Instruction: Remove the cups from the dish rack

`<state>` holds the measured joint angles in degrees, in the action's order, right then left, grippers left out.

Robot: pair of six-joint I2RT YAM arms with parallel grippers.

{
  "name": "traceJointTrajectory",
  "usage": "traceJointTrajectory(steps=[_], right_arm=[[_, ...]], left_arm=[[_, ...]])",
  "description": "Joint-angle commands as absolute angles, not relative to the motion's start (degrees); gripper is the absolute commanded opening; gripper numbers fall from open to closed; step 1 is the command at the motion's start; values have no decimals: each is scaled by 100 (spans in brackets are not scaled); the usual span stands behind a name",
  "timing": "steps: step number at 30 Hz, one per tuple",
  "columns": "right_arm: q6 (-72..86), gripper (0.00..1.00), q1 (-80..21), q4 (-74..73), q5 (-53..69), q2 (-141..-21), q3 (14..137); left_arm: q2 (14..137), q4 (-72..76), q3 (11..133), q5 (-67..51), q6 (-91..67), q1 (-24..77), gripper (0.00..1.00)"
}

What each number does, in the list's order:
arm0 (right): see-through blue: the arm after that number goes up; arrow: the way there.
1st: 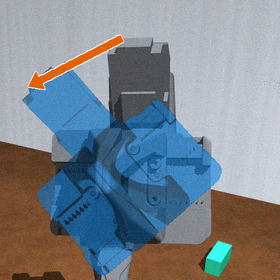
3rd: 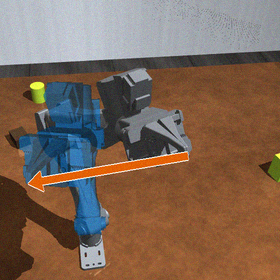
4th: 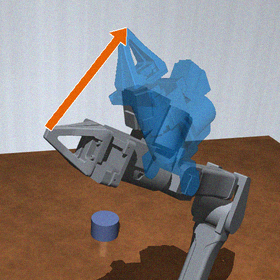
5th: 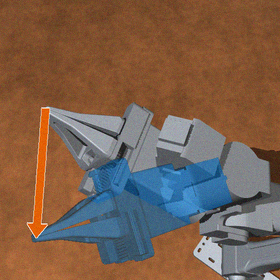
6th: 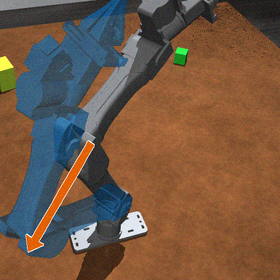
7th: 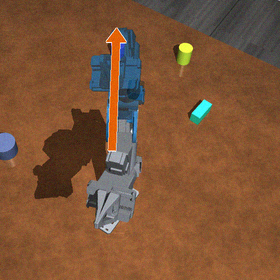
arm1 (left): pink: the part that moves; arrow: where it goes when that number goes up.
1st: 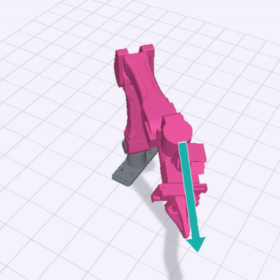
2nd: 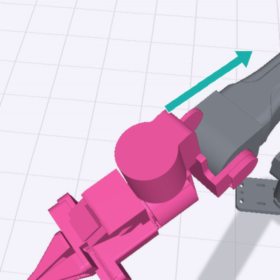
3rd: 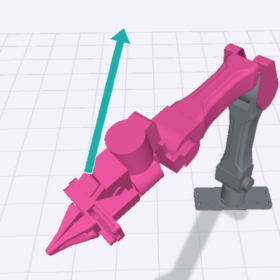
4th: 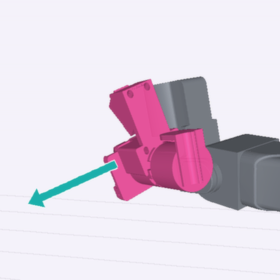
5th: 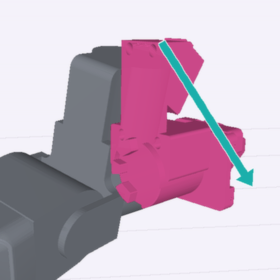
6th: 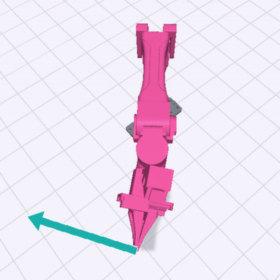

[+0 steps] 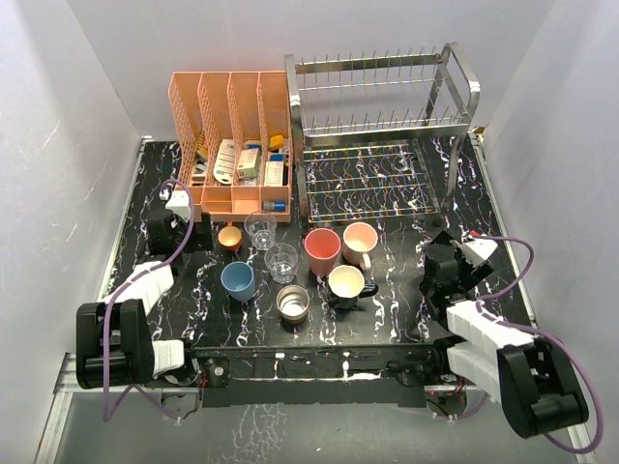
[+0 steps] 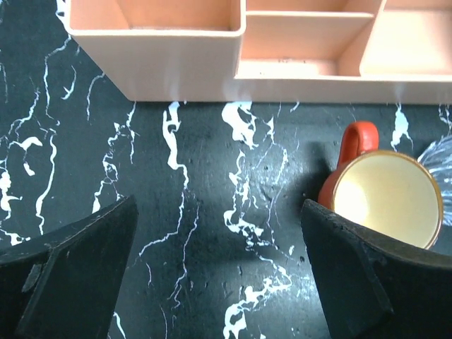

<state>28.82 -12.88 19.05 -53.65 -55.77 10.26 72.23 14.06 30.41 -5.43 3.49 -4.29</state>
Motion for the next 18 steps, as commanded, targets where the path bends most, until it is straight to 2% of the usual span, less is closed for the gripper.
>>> traceJointTrajectory(steps=[1, 13, 18], right_arm=[[2518, 98, -972, 3175, -4957, -6001, 968], [1843, 98, -384, 4705, -3452, -7398, 1206], [1607, 98, -322, 5196, -3172, -7829, 1352]], left_arm=[[7333, 2500, 2805, -327, 107, -457, 97], [7879, 4162, 1881, -604, 67, -464, 97], [8095, 4828, 1673, -437, 139, -458, 97]])
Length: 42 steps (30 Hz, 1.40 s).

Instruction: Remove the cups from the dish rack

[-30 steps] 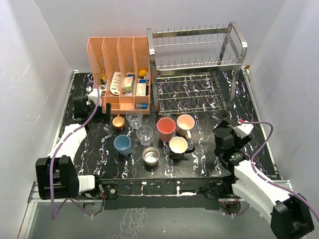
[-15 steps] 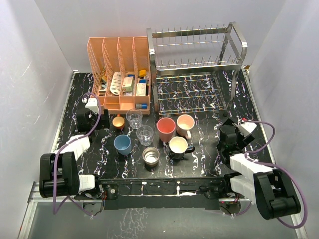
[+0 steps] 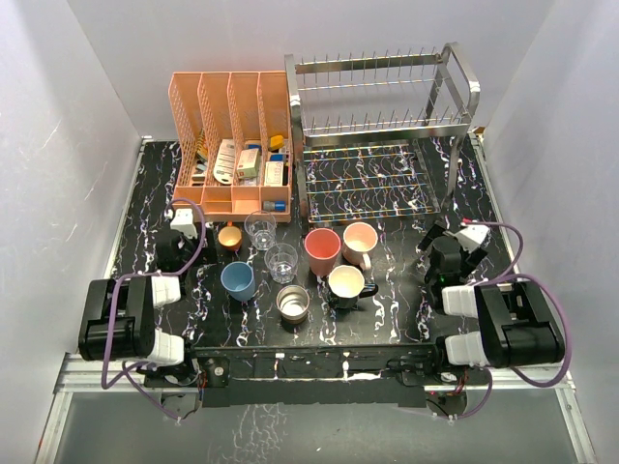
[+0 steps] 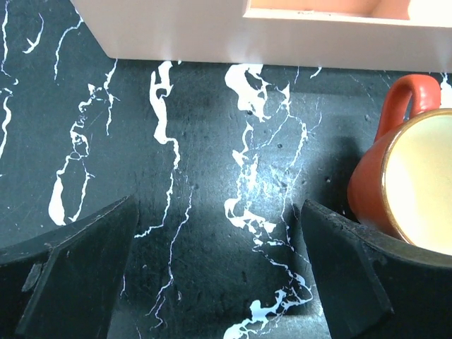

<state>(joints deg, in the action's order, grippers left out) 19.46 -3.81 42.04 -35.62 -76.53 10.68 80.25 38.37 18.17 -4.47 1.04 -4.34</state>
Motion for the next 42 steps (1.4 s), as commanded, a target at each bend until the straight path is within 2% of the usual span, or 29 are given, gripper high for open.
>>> traceJointTrajectory(steps=[1, 11, 18, 21, 42], right_arm=[[1538, 98, -323, 5298, -3095, -7888, 1362], [743, 98, -306, 6220, -1799, -8605, 1417], [391, 98, -297, 6362, -969, -8845, 1487], [395, 98, -266, 6440, -918, -8883, 1456], [263, 98, -238, 7203, -703, -9090, 1200]], left_arm=[[8122, 5045, 1618, -362, 153, -465, 97], [8665, 6029, 1622, -406, -88, -463, 97], [9649, 7808, 1275, -455, -200, -459, 97], [9600, 7122, 1533, -430, -184, -461, 97], [9620, 7215, 1521, -475, -172, -451, 97]])
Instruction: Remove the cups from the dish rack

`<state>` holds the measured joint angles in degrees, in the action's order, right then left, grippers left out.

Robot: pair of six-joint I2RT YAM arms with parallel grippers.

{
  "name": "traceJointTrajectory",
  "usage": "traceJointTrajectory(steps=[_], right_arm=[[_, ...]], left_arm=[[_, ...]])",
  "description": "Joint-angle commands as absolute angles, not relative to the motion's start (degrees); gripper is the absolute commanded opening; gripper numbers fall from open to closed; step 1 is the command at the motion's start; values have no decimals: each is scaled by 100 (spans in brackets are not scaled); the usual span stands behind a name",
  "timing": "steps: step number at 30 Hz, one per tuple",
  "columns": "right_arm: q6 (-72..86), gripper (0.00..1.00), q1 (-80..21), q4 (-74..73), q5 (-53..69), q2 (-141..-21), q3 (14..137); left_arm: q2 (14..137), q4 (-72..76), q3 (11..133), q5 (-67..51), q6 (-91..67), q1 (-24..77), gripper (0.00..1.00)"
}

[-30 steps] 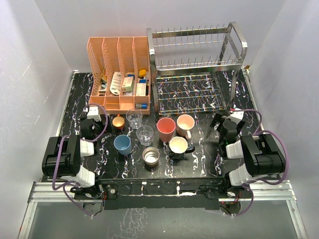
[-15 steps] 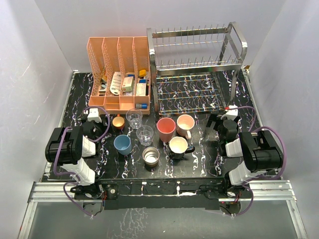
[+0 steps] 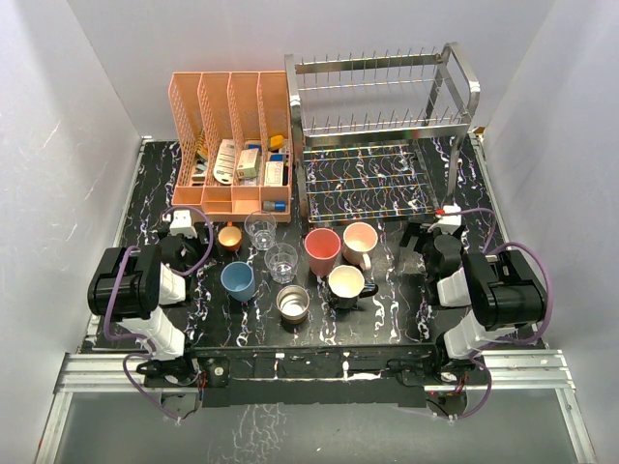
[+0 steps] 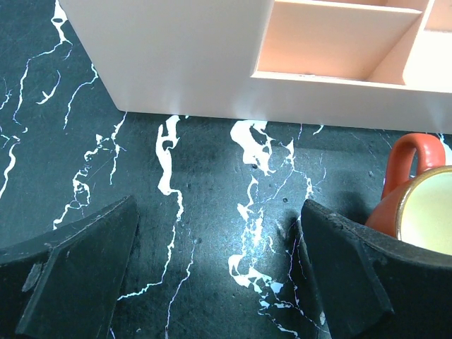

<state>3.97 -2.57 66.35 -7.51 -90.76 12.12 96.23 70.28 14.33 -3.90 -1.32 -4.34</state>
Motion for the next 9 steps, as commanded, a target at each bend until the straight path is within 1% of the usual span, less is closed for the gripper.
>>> traceJointTrajectory(steps=[1, 9], right_arm=[[259, 98, -237, 7206, -706, -9091, 1196], [263, 98, -244, 7207, -708, -9096, 1195]], left_arm=[[9610, 7186, 1528, -475, -170, -453, 97], [9619, 7164, 1529, -457, -143, -433, 97]])
